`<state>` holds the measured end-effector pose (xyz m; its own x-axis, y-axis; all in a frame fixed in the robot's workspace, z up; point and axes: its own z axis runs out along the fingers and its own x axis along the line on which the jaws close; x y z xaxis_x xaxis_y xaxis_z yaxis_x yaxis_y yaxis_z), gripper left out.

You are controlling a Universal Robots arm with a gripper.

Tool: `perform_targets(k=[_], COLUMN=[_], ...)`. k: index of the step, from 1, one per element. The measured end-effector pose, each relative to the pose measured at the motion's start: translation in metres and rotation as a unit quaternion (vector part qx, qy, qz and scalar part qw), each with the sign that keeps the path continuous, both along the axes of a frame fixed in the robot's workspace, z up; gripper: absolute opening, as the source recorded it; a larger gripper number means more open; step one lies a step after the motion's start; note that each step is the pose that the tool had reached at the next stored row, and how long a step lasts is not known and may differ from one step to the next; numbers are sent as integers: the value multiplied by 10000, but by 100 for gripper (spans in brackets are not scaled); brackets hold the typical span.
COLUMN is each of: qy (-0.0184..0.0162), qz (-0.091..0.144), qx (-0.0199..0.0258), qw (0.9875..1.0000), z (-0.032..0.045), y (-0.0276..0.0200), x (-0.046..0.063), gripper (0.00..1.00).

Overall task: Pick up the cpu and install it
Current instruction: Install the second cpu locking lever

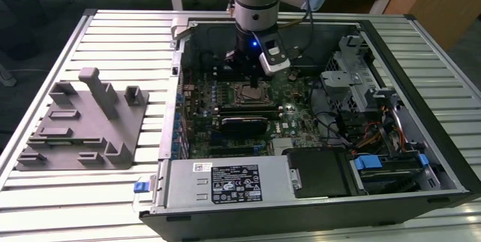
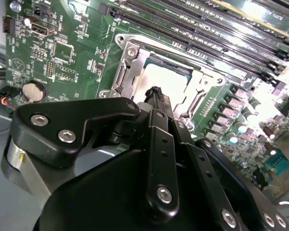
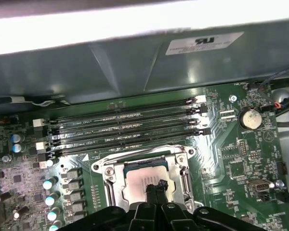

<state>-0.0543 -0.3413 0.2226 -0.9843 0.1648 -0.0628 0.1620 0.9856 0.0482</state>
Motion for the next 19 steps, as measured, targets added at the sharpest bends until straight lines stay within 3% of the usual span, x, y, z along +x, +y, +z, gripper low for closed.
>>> perform_targets(k=[9, 19], qy=[0, 0], qz=[0, 1], qx=[0, 0], qw=[10000, 10000], z=[154, 161], y=[0, -15], x=[0, 0], gripper=[11, 11])
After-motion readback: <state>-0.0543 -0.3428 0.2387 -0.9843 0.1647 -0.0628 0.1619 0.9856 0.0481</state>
